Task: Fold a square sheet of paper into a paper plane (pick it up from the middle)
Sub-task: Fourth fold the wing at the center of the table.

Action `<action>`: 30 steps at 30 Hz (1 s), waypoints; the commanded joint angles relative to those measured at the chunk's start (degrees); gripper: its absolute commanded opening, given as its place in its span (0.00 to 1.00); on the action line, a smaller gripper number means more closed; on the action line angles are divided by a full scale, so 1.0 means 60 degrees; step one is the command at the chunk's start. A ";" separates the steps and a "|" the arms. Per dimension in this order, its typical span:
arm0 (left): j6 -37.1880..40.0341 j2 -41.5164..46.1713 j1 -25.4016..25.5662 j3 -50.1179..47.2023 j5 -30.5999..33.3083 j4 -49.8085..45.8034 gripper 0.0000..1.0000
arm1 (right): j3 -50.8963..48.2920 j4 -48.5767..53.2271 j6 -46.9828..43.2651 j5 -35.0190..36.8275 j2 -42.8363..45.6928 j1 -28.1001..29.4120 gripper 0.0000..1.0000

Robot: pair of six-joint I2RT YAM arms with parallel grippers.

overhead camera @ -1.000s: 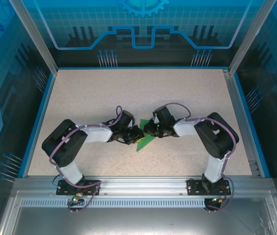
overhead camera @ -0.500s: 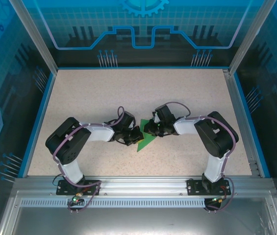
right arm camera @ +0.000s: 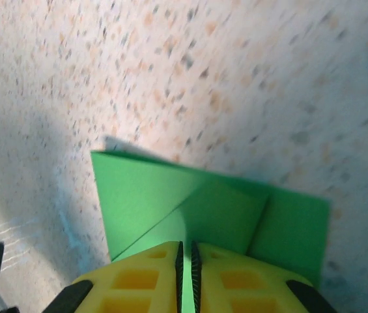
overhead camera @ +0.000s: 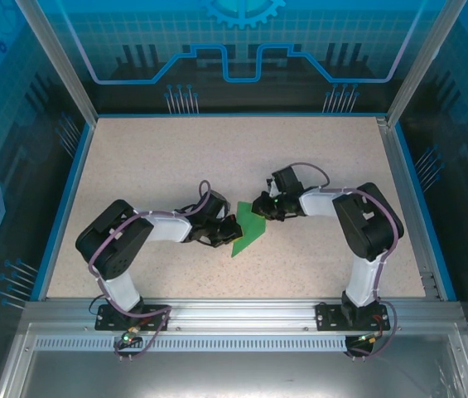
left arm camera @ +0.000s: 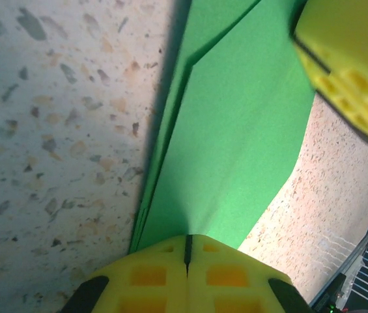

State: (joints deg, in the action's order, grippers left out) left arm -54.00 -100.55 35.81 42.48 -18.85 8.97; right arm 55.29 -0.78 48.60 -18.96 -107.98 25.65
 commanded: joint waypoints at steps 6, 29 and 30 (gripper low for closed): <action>0.0334 -0.0481 0.0018 -0.0810 0.1017 -0.2314 0.00 | 0.0744 0.0628 -0.0568 0.0781 -0.0860 -0.0685 0.15; 0.0371 -0.0708 0.0016 -0.0927 0.0984 -0.2088 0.00 | 0.1946 0.1462 -0.0863 0.0744 -0.0837 -0.1287 0.18; 0.0372 -0.0715 0.0020 -0.0927 0.0977 -0.2070 0.00 | 0.1947 0.1469 -0.0923 0.0709 -0.0697 -0.1300 0.18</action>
State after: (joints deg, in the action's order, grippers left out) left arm -53.60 -100.44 35.79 41.19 -18.24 11.31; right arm 66.13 7.70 44.91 -19.09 -113.75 19.90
